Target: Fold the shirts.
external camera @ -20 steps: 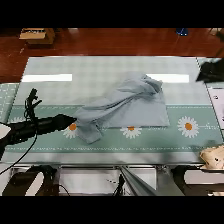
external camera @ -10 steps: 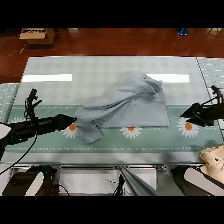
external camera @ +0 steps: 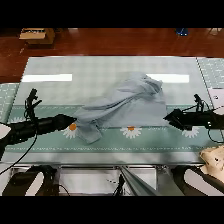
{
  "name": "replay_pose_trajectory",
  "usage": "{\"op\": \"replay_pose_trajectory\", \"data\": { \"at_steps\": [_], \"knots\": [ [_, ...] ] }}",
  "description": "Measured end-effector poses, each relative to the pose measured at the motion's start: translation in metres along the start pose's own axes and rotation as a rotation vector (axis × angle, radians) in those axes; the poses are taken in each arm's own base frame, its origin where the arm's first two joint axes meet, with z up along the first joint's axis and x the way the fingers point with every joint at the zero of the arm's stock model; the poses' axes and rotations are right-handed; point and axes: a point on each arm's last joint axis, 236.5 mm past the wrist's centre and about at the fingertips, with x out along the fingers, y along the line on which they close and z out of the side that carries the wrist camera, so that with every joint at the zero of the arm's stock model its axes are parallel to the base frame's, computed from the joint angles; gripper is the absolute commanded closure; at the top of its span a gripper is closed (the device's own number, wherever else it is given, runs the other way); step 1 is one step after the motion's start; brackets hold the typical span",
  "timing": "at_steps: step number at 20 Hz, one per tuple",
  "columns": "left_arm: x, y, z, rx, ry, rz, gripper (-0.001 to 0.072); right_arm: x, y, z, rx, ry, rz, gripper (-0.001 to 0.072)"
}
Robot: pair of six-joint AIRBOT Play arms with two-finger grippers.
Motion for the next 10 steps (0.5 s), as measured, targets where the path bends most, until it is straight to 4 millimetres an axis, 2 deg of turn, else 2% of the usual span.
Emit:
{"op": "replay_pose_trajectory", "data": {
  "at_steps": [1, 3, 5, 6, 8, 10],
  "knots": [
    [0.0, 0.0, 0.001, 0.0, -0.003, 0.001, 0.069, 0.005, 0.004, 0.001, 0.0, -0.01, -0.01, 0.024],
    [0.0, 0.001, 0.003, 0.0, -0.012, 0.005, 0.069, 0.014, 0.012, 0.002, 0.003, -0.026, -0.017, 0.0336],
    [0.0, 0.002, 0.004, 0.0, -0.017, 0.006, 0.0691, 0.02, 0.015, 0.002, -0.001, -0.033, -0.029, 0.0607],
    [0.0, 0.002, 0.004, 0.0, -0.018, 0.007, 0.069, 0.021, 0.018, 0.003, 0.004, -0.037, -0.026, 0.068],
    [0.0, 0.002, 0.006, 0.004, -0.025, 0.009, 0.0691, 0.02, 0.025, 0.006, -0.011, -0.041, -0.017, 0.068],
    [-0.001, 0.001, 0.01, 0.015, -0.038, 0.012, 0.0691, 0.013, 0.04, 0.014, -0.073, -0.044, 0.005, 0.068]
  ]
}}
